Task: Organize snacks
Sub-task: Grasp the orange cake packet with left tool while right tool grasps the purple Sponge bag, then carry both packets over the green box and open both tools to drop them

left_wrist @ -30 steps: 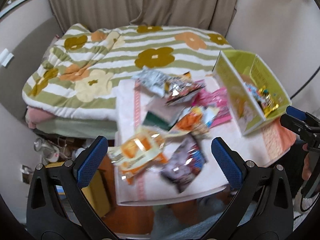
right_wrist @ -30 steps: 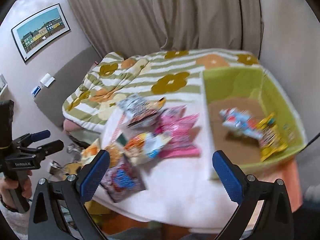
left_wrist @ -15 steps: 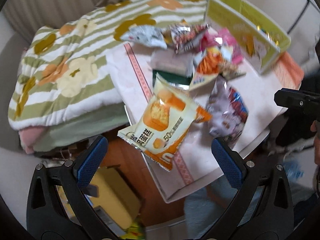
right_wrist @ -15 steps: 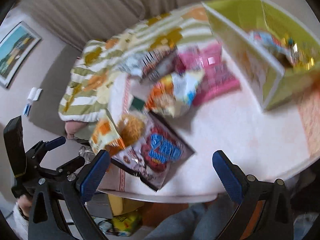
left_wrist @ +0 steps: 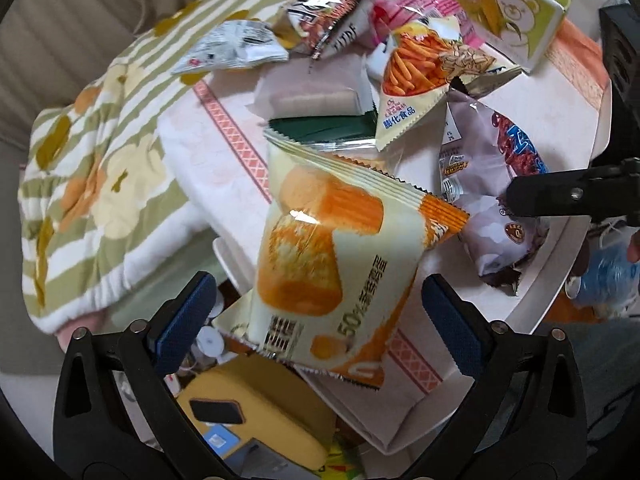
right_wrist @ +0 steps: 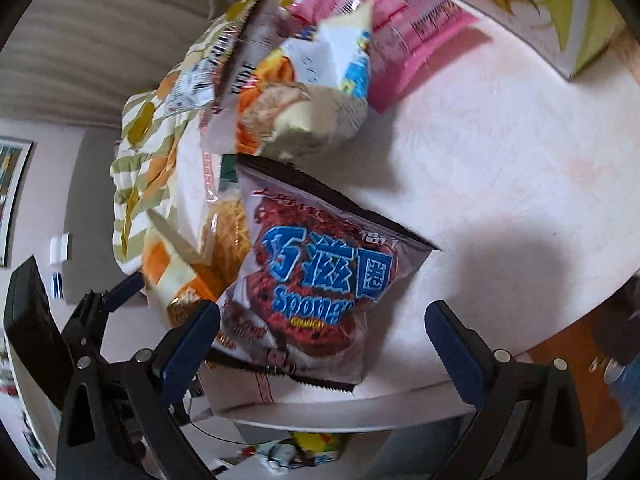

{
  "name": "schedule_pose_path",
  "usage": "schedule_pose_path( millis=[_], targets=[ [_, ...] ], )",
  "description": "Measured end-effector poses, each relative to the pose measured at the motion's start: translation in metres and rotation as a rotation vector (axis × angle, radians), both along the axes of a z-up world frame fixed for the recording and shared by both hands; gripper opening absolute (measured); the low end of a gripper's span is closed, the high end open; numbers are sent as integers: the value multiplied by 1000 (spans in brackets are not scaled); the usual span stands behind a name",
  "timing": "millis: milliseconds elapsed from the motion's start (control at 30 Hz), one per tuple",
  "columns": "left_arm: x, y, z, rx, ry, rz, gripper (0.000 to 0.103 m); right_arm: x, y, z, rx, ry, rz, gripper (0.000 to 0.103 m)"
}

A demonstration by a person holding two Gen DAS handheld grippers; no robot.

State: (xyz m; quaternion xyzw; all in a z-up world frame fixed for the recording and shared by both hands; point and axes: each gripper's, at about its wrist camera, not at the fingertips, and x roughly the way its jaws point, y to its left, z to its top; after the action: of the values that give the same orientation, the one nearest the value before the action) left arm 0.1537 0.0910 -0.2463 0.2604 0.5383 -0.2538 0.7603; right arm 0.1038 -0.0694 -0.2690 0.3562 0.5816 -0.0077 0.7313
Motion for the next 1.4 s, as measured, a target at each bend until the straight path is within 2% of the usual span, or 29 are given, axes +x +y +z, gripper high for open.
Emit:
schedule_pose_path(
  millis=[33,133,333,533,667,733,767,800,1100,1400],
  targets=[
    [2,-1,-2,-1,9,-3,95,1,0,-3,13,9,-8,102],
    [7,-3,-9,-2,34,-12,73,4,0,-11,52,20,-28,102],
    [12,-4,-13,-33,54,-4,64,8,3,-13,58,19,-29,102],
    [12,2,-9,-52,53,32,62,9,6,-14,53,18,-27,99],
    [9,6,-7,-59,56,61,61,15,11,-17,53,29,-16,79],
    [8,8,-6,-64,60,75,61,16,12,-18,52,29,1,76],
    [7,9,-5,-63,58,81,61,15,12,-16,47,20,9,68],
    [7,9,-5,-62,56,85,61,15,13,-15,46,14,18,65],
    [-5,20,12,-73,44,156,61,7,14,3,37,-13,46,62],
    [-24,16,54,-117,-9,205,61,-9,3,42,16,-84,57,62]
  ],
)
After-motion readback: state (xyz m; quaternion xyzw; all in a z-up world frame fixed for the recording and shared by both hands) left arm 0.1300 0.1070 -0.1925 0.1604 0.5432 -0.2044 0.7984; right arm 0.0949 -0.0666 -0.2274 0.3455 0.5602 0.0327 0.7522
